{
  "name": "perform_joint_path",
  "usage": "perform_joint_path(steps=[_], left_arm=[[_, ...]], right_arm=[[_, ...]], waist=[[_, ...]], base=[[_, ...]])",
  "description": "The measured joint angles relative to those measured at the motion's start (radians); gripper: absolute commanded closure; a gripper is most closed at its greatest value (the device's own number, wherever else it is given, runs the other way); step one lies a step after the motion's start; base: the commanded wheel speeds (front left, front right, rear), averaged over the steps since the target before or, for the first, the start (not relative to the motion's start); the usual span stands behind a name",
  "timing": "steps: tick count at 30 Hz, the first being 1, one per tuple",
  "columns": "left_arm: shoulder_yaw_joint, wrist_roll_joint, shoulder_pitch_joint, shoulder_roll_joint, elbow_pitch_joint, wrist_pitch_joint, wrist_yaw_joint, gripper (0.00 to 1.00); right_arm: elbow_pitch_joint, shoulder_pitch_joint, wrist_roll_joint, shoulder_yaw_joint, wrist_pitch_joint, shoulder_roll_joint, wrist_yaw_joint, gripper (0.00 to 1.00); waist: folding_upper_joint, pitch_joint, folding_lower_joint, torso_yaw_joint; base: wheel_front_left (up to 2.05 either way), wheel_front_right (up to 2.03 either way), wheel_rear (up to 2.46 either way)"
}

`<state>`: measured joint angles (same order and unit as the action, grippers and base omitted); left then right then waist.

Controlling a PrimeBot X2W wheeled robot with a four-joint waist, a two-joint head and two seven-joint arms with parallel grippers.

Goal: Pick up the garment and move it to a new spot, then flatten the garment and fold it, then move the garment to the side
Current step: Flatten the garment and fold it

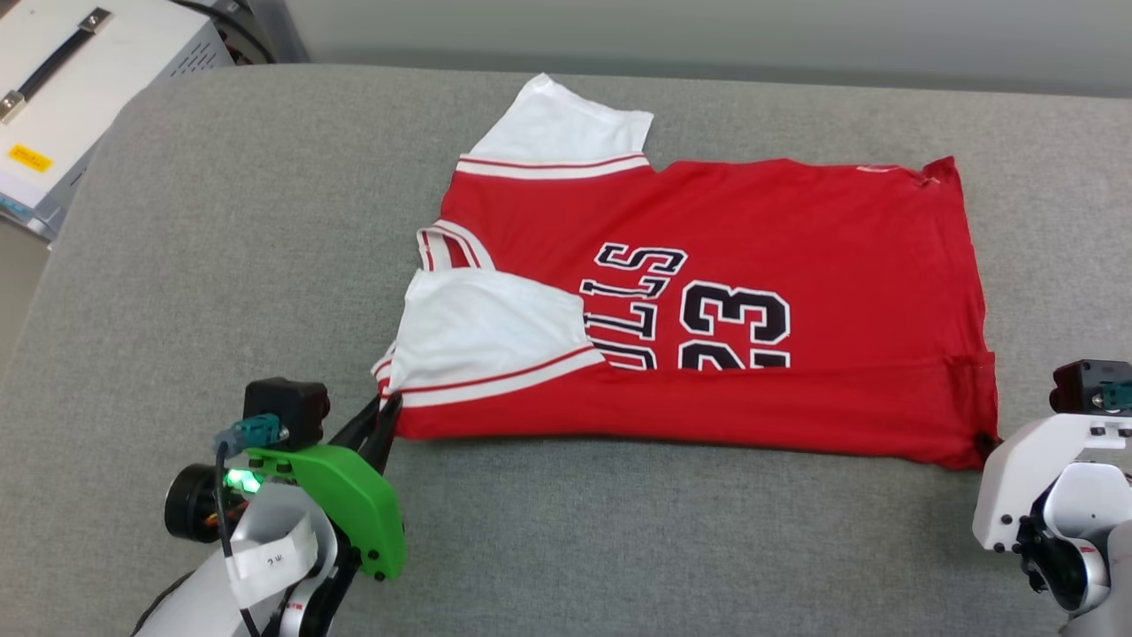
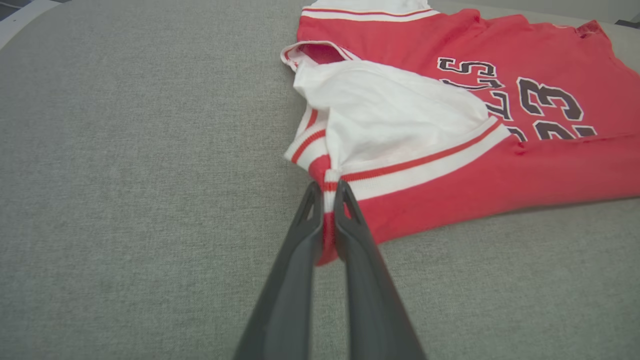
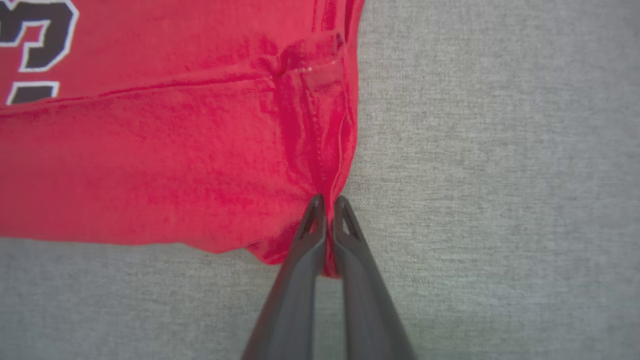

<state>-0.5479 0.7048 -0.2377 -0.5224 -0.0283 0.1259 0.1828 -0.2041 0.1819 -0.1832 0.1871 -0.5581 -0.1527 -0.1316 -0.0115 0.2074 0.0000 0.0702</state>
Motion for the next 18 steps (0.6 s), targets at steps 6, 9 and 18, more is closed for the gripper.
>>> perform_joint_path(steps=[6,9,18], left_arm=[[-0.028,0.001,0.044,-0.006,-0.027,0.017,-0.004,1.00],[-0.039,0.007,0.080,-0.013,-0.028,0.027,-0.004,1.00],[-0.090,0.021,0.181,-0.022,-0.020,0.059,-0.008,1.00]], right_arm=[[0.019,-0.029,-0.026,0.006,-0.007,-0.028,0.000,1.00],[0.053,-0.063,-0.040,0.014,-0.033,-0.050,0.000,1.00],[0.198,-0.227,-0.084,0.063,-0.139,-0.057,-0.001,1.00]], waist=[[0.0000,-0.052,0.0000,-0.009],[0.0000,-0.081,0.0000,-0.014],[0.0000,-0.155,0.0000,-0.020]], base=[[0.00,0.00,0.00],[0.00,0.00,0.00],[0.00,0.00,0.00]])
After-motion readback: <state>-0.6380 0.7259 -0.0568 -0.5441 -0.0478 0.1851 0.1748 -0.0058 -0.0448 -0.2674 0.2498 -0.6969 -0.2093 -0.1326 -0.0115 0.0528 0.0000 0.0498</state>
